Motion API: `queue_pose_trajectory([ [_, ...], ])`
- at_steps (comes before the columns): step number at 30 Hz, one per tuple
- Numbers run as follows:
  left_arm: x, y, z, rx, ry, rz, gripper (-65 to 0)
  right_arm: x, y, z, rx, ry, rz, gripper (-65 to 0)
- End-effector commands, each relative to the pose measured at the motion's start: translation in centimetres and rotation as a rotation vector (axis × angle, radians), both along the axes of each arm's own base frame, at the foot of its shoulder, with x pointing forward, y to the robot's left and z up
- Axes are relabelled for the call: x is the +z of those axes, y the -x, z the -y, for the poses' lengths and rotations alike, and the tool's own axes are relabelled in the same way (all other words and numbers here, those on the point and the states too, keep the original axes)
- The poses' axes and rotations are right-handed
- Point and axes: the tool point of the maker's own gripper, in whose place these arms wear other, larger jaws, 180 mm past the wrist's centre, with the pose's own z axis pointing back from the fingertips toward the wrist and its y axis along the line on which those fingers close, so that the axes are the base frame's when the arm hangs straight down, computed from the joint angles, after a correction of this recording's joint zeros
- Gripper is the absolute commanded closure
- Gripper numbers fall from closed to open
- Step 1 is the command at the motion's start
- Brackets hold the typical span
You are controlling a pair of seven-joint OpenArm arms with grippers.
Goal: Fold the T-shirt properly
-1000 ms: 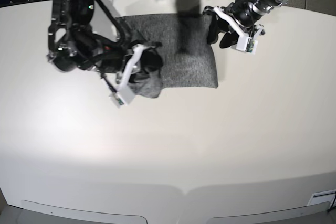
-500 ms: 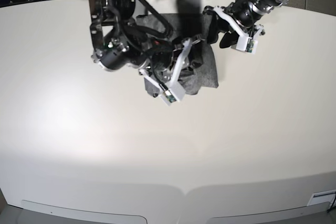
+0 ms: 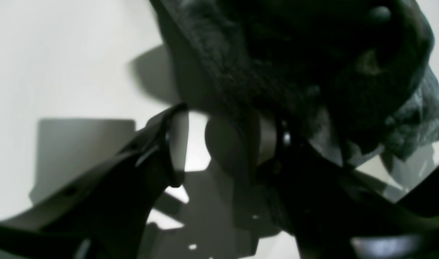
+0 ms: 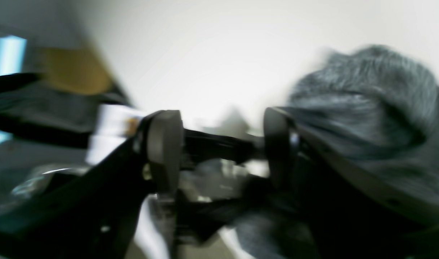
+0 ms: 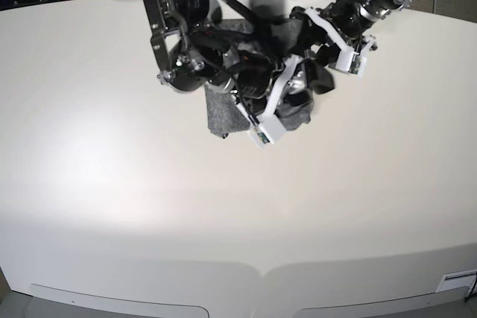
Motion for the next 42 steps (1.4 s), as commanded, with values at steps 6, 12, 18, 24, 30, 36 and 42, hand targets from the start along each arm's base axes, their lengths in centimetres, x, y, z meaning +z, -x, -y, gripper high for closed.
queue_pose_trajectory([
  [6,-0.4,0.4,-2.7,-0.04,-0.083,-0.008,-26.0,5.5,0.3,-1.5,0.128,-0.208,0.046,-37.1],
  [12,1.6,-0.6,-4.1,-0.064,-0.168,0.021,-26.0,6.6,-3.6,1.6,0.077,-0.126,0.127,-37.1],
  [18,8.2,-3.3,-2.9,-0.047,-0.136,0.197,-26.0,5.1,-8.5,9.9,-0.142,0.08,0.183,-37.1],
  [24,12.6,-3.9,0.5,-0.048,0.011,0.297,-26.0,1.6,-9.1,20.8,-0.318,0.316,0.137,-37.1],
  [30,14.4,-3.7,7.7,-0.171,0.09,0.362,-26.0,-1.0,-6.3,28.6,-0.43,0.457,0.048,-37.1],
  [36,13.5,-5.4,12.6,-0.228,-0.039,0.385,-26.0,-2.4,-3.5,33.2,-0.516,0.532,-0.024,-37.1],
  [42,8.5,-7.4,14.8,-0.276,-0.174,0.297,-26.0,-2.5,-2.1,35.7,-0.567,0.56,-0.029,-37.1],
])
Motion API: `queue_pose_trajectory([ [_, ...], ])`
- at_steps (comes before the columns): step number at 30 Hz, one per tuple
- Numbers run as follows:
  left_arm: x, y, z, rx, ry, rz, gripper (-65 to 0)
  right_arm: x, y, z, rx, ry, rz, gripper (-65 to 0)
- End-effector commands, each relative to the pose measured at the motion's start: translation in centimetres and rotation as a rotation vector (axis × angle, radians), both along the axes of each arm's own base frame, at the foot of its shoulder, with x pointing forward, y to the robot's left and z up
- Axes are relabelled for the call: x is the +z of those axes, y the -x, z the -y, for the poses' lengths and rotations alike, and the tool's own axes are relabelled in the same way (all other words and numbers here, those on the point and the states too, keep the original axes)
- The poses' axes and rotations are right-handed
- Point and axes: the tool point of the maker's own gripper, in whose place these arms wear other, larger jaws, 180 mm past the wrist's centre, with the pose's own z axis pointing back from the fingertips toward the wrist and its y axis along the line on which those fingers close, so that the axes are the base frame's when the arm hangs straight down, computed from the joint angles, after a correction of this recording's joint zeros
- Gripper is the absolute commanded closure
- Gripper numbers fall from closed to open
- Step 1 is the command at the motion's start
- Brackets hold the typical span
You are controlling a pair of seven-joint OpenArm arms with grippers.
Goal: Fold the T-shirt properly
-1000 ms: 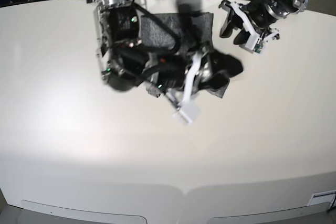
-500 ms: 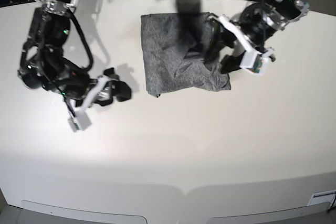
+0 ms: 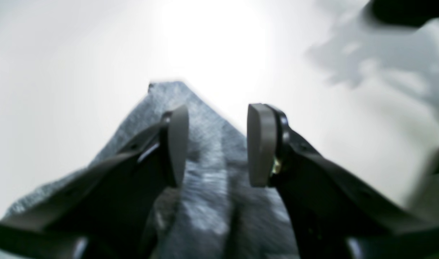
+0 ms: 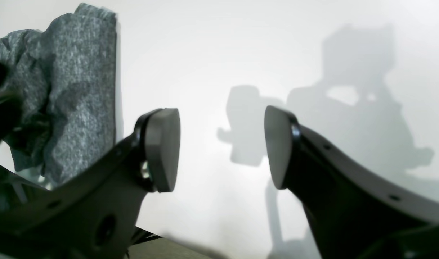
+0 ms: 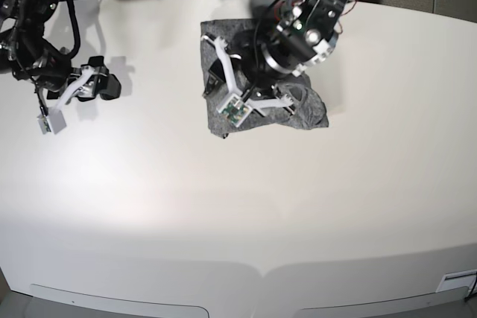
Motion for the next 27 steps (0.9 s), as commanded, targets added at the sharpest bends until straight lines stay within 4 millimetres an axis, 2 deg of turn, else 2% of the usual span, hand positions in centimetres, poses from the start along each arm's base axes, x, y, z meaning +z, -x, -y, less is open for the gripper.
queue_pose_trajectory([
  [1,1.2,-1.2,0.4,0.021,0.034,0.034,-26.1,1.3,-0.7,0.5,0.004,0.012,0.053,-37.1],
  [5,1.0,-2.3,0.0,0.041,0.007,0.033,-26.1,1.6,-0.6,1.5,-0.029,0.018,0.065,-37.1],
  [9,0.6,-2.8,-0.8,0.042,-0.07,0.05,-26.1,1.7,-0.7,1.6,-0.034,0.018,0.072,-37.1],
  [14,-0.4,-3.6,-3.0,0.135,-0.175,0.04,-26.1,1.9,-0.8,1.6,-0.037,0.015,0.085,-37.1],
  [21,-1.4,-2.9,-3.5,0.144,-0.212,0.001,-25.9,1.9,-0.8,1.6,-0.037,0.013,0.084,-37.1],
  [23,-1.6,-2.7,-3.5,0.144,-0.212,-0.009,-20.3,1.9,-0.8,1.6,-0.037,0.013,0.084,-37.1],
  [26,-1.7,-2.3,-3.4,0.143,-0.205,-0.022,0.0,1.9,-0.9,1.5,-0.038,0.012,0.088,-37.1],
  [27,-1.6,-2.0,-3.3,0.141,-0.19,-0.031,0.0,2.0,-1.0,1.5,-0.039,0.011,0.092,-37.1],
])
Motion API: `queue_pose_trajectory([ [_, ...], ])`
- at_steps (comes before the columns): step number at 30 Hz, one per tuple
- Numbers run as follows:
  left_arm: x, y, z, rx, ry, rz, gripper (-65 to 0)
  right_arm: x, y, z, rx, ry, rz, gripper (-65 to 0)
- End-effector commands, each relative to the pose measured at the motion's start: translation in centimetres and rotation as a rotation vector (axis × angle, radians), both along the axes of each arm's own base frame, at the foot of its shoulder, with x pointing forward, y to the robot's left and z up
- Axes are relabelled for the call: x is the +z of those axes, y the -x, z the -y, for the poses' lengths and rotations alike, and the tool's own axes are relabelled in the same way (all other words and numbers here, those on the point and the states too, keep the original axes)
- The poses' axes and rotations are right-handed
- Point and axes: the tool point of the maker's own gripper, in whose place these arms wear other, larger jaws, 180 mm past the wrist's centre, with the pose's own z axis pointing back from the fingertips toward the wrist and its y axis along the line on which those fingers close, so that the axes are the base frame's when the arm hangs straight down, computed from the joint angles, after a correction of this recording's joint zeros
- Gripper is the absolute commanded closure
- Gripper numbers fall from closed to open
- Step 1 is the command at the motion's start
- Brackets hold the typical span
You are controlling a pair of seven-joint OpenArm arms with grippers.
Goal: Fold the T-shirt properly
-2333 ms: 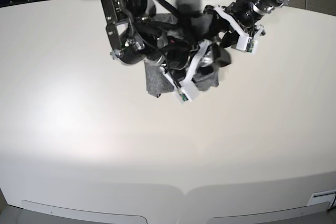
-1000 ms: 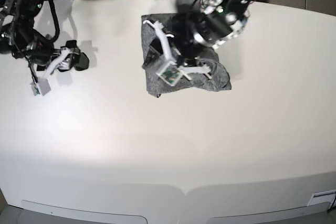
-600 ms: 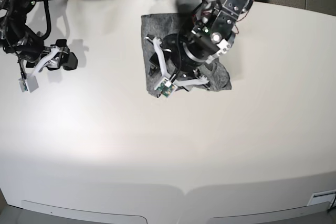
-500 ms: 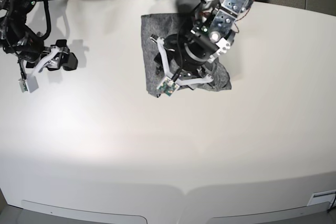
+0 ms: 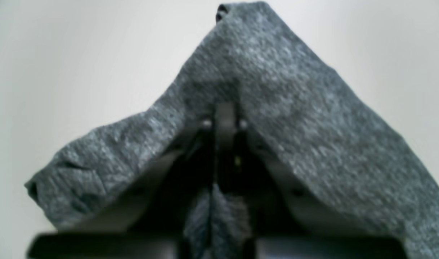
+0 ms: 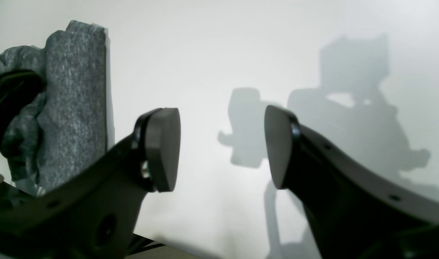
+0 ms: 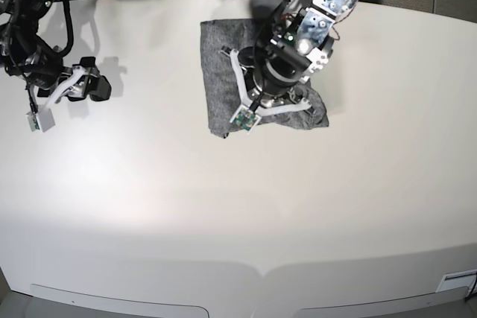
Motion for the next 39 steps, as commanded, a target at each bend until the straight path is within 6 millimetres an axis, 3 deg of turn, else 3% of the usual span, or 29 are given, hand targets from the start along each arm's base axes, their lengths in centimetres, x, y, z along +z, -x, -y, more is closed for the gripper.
queue_pose_trajectory([
  [1,1.8,-0.6,0.8,0.005,0.053,0.04,0.0,1.5,-1.0,0.2,0.011,0.01,0.066,-37.1],
  [5,5.6,0.0,1.2,0.013,0.131,0.105,0.0,1.8,-1.3,0.2,0.006,0.006,0.09,-37.1],
  [8,8.5,1.0,0.1,0.017,0.147,0.15,0.0,1.8,-1.4,0.2,0.005,0.004,0.093,-37.1],
  [10,9.3,1.9,-0.8,0.012,0.139,0.164,0.0,1.9,-1.4,0.2,0.006,0.005,0.093,-37.1],
  [16,6.4,5.0,-5.1,0.062,0.037,0.105,0.0,1.8,-1.3,0.2,0.006,0.005,0.093,-37.1],
  [24,4.4,6.5,-12.7,0.195,-0.112,0.129,0.0,1.8,-1.3,0.2,0.007,0.005,0.093,-37.1],
  [28,3.4,7.3,-14.6,0.177,-0.204,0.117,0.0,1.9,-1.4,0.2,0.008,0.002,0.095,-37.1],
  [34,1.9,8.2,-15.7,0.184,-0.267,0.05,0.0,1.9,-1.4,0.2,0.008,0.002,0.095,-37.1],
  [38,2.4,7.5,-16.6,0.184,-0.338,0.106,-24.6,1.9,-1.4,0.2,0.008,0.002,0.095,-37.1],
  [39,2.8,7.1,-17.2,0.205,-0.362,0.136,-28.0,1.9,-1.4,0.2,0.008,0.002,0.095,-37.1],
])
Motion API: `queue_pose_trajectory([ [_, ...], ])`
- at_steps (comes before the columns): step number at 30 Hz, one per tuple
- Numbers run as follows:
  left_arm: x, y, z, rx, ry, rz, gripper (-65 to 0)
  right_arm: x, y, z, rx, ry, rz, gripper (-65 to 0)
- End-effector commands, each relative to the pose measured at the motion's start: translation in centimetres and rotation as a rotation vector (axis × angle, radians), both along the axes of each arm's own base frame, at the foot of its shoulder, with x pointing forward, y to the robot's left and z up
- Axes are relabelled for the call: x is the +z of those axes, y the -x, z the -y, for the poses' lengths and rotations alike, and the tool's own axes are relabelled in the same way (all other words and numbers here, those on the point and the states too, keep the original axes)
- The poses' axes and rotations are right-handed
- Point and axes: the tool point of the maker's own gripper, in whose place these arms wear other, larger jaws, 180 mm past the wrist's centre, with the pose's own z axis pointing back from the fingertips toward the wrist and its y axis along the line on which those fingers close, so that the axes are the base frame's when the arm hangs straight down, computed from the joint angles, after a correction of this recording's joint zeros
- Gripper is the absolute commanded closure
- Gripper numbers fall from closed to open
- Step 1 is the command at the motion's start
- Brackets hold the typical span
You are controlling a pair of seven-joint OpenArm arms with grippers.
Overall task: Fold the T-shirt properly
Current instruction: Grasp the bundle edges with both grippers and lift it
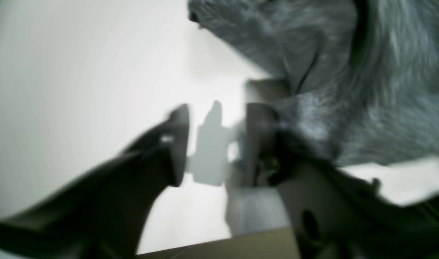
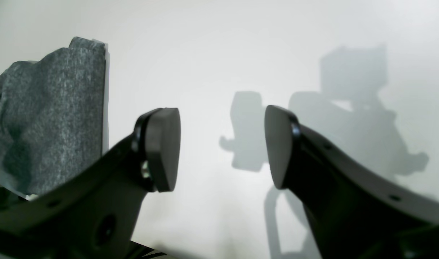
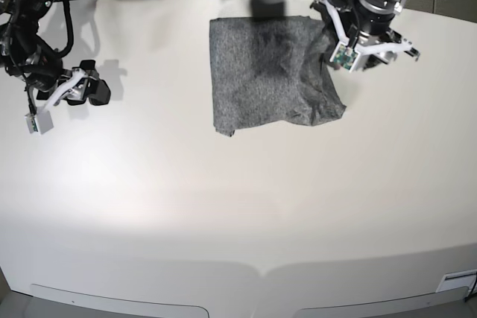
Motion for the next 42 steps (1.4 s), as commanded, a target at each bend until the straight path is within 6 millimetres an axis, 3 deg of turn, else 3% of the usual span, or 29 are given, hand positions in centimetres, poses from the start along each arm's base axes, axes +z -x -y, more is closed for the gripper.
queue_pose_trajectory([
  [1,1.2,-0.8,-0.8,0.026,-0.03,0.067,-28.6,1.4,-0.8,0.2,0.013,0.01,0.058,-37.1],
  [6,2.8,-1.7,-3.2,0.141,-0.105,0.168,-27.6,1.3,-0.9,-0.4,0.03,0.002,0.057,-37.1],
  [9,2.3,-1.5,-2.4,0.143,-0.033,0.143,-22.6,0.9,-1.2,-2.4,0.09,-0.017,0.051,-37.1],
  [12,1.8,-1.0,-0.7,0.147,0.107,0.095,-16.4,0.6,-1.9,-5.7,0.181,-0.046,0.064,-36.5],
  [15,2.3,-0.7,0.5,0.15,0.194,0.077,-8.6,0.7,-3.0,-9.1,0.281,-0.049,0.086,-26.7],
  [18,3.9,-0.5,1.3,0.141,0.234,0.097,0.0,1.9,-4.9,-12.0,0.364,-0.043,0.151,-12.0],
  [20,4.9,-0.2,1.9,0.136,0.272,0.103,0.0,3.1,-6.1,-13.9,0.42,-0.052,0.197,-0.9],
  [24,4.9,0.8,4.0,0.069,0.358,0.031,0.0,4.0,-7.9,-16.9,0.522,-0.006,0.236,0.0],
  [28,4.3,1.2,4.3,0.068,0.37,0.002,0.0,2.9,-9.2,-19.5,0.566,0.034,0.238,0.0],
  [33,2.5,2.4,6.3,0.102,0.464,-0.096,0.0,-0.3,-10.4,-21.6,0.57,0.019,0.151,0.0],
  [38,-1.5,3.8,8.0,0.123,0.499,-0.193,0.0,-3.6,-11.3,-21.6,0.536,0.016,0.061,0.0],
  [42,-4.5,4.6,7.9,0.15,0.473,-0.229,0.0,-6.7,-10.2,-20.6,0.532,0.044,-0.032,0.0],
])
